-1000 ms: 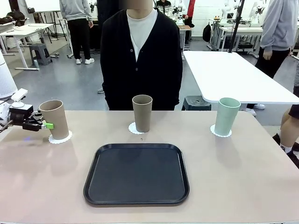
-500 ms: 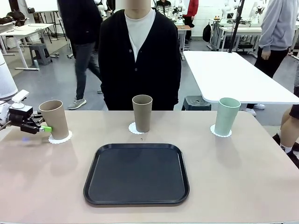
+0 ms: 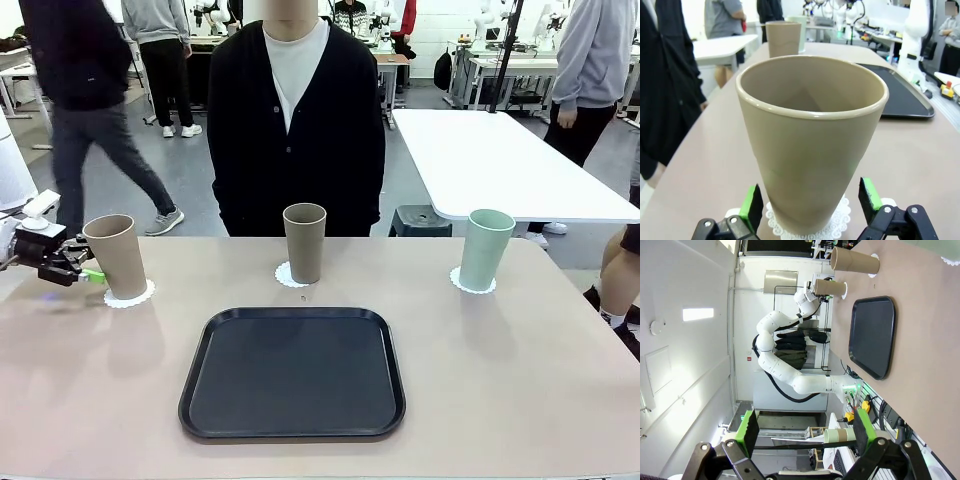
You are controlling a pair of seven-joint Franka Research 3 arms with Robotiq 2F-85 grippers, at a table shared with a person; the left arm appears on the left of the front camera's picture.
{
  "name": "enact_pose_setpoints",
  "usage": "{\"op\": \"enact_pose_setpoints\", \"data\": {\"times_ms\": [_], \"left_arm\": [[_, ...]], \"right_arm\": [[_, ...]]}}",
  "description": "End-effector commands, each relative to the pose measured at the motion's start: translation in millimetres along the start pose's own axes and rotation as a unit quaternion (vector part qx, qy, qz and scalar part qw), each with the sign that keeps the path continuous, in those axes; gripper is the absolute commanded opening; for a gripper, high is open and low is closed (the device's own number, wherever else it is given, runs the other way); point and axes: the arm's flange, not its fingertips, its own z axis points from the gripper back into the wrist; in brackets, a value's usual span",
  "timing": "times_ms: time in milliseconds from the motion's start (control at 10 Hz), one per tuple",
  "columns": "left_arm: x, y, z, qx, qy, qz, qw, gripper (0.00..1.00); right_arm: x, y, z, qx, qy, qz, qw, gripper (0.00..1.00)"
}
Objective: Place coasters on the table and set cups on them.
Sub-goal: Take one Reusable plastic cup from the Flat Tray and place it on a coaster set by the human.
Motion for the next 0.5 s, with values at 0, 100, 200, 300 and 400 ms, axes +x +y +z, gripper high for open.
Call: {"op": "enact_pose_setpoints", "data": {"times_ms": [0,100,200,300,400], "left_arm": [[1.3,6.3,9.7,0.000,0.009,-0.001,1.000,1.00],[2.1,7.8,15.5,0.002,0.009,-0.002,1.000,1.00],[1.8,9.6,21.9,0.005,0.011,-0.003,1.000,1.00],[2.0,10.3,28.4,0.008,0.015,-0.003,1.000,1.00],[2.0,10.3,35.5,0.011,0.026,-0.004,1.000,1.00]], "right_arm": [[-1.4,0.9,0.0,0.005,0.002,0.005,1.000,1.00],[-1.4,0.9,0.0,0.005,0.002,0.005,1.000,1.00],[-1.4,0.9,0.0,0.005,0.002,0.005,1.000,1.00],[-1.4,0.9,0.0,0.005,0.002,0.005,1.000,1.00],[-1.4,0.9,0.0,0.005,0.002,0.005,1.000,1.00]]}}
